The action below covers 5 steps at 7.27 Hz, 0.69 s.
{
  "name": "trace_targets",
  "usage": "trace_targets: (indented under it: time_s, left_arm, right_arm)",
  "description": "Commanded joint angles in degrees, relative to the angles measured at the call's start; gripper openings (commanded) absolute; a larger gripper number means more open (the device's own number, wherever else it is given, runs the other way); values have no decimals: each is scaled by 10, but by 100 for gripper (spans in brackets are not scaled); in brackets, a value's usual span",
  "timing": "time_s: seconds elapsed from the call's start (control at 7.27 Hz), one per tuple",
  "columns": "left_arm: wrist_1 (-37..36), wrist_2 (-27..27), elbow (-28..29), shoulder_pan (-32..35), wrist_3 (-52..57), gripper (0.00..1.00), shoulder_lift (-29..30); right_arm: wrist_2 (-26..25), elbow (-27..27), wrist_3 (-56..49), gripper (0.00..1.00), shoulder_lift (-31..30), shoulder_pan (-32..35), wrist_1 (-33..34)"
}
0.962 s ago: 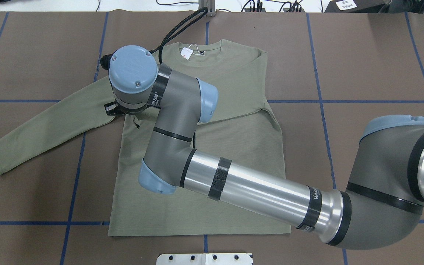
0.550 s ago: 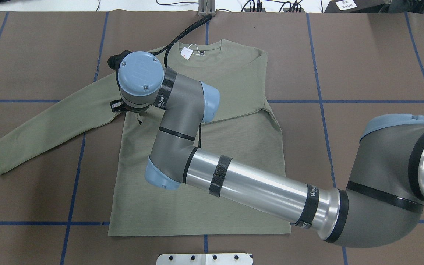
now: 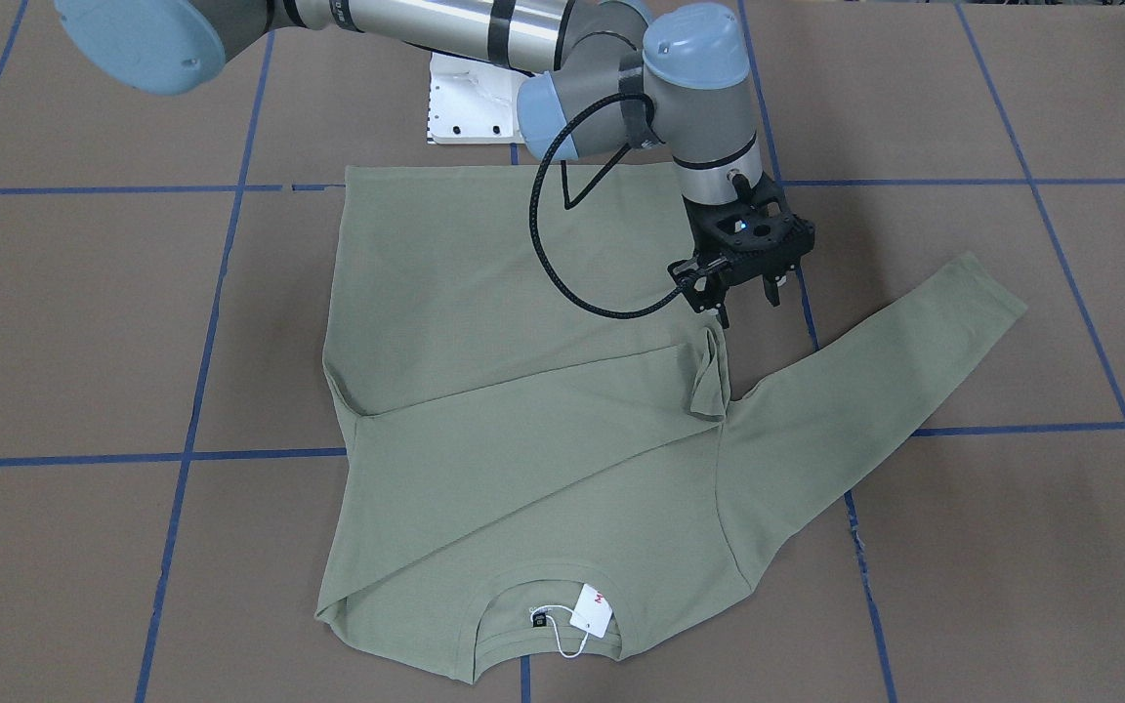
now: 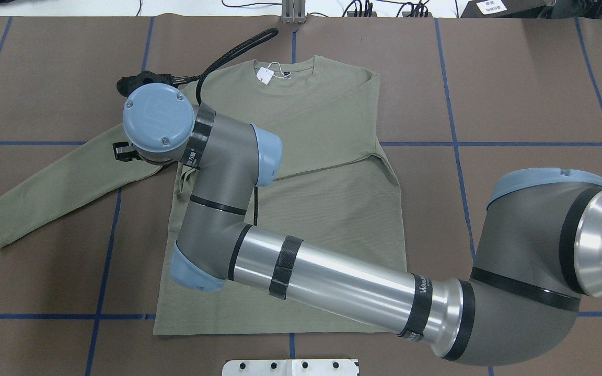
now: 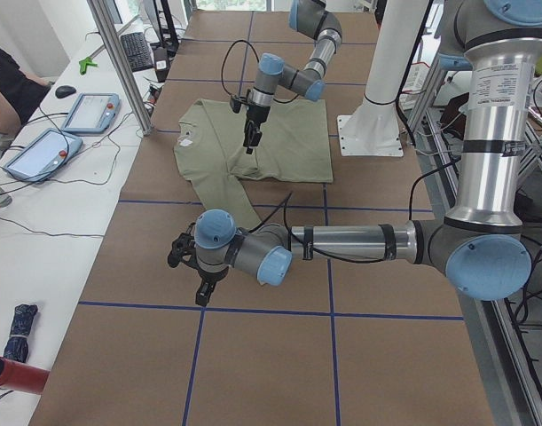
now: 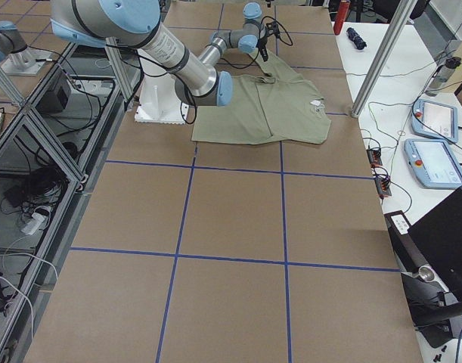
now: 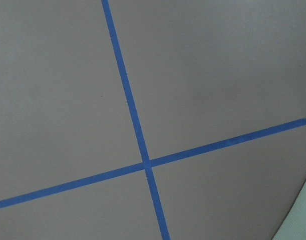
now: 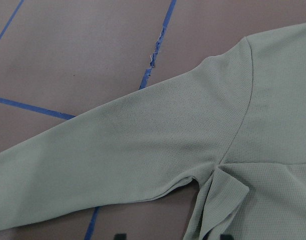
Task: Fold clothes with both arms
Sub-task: 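Carry the sleeve with the right gripper across the shirt body, then release the sleeve and lift the right gripper back toward its side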
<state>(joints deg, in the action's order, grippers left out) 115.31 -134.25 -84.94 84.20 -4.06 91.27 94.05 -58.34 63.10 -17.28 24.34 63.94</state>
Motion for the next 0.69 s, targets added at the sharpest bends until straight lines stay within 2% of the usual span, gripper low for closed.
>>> trace_targets:
  time_s: [0.0,0.14,0.27,0.41,0.55]
  left_arm:
    - [9,0,7,0,-4,100,1]
    - [23,0,14,-1,-38,99,9]
    - [71,3,17,-17,-100,99,9]
    - [120,11,19,-47,-191,99,7]
    - [191,35,17,-85,-306,100,-1]
  right_arm:
    - [-10,-2,30,100,1,-3,7]
    - [22,-18,45,100,1,9,62]
    - [61,-60,44,100,-3,31,169]
    - [108,-90,40,100,-11,60,254]
    - [134,-132,34,100,-34,89,328]
